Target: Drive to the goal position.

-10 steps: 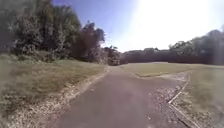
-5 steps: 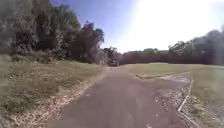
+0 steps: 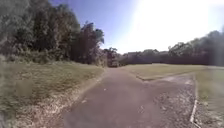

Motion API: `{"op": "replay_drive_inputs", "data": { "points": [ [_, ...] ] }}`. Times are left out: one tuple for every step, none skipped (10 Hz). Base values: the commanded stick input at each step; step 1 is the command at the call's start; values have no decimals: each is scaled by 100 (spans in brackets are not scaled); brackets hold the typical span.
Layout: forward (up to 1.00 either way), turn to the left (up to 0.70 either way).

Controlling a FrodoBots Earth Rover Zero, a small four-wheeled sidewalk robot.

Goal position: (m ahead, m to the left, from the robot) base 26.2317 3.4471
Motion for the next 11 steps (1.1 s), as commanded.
{"op": "replay_drive_inputs", "data": {
  "points": [
    [50, 0],
    [50, 0],
    [50, 0],
    [50, 0],
    [50, 0],
    [50, 0],
    [50, -4],
    [50, -40],
    [50, -23],
    [50, 0],
    [50, 0]
  ]
}}
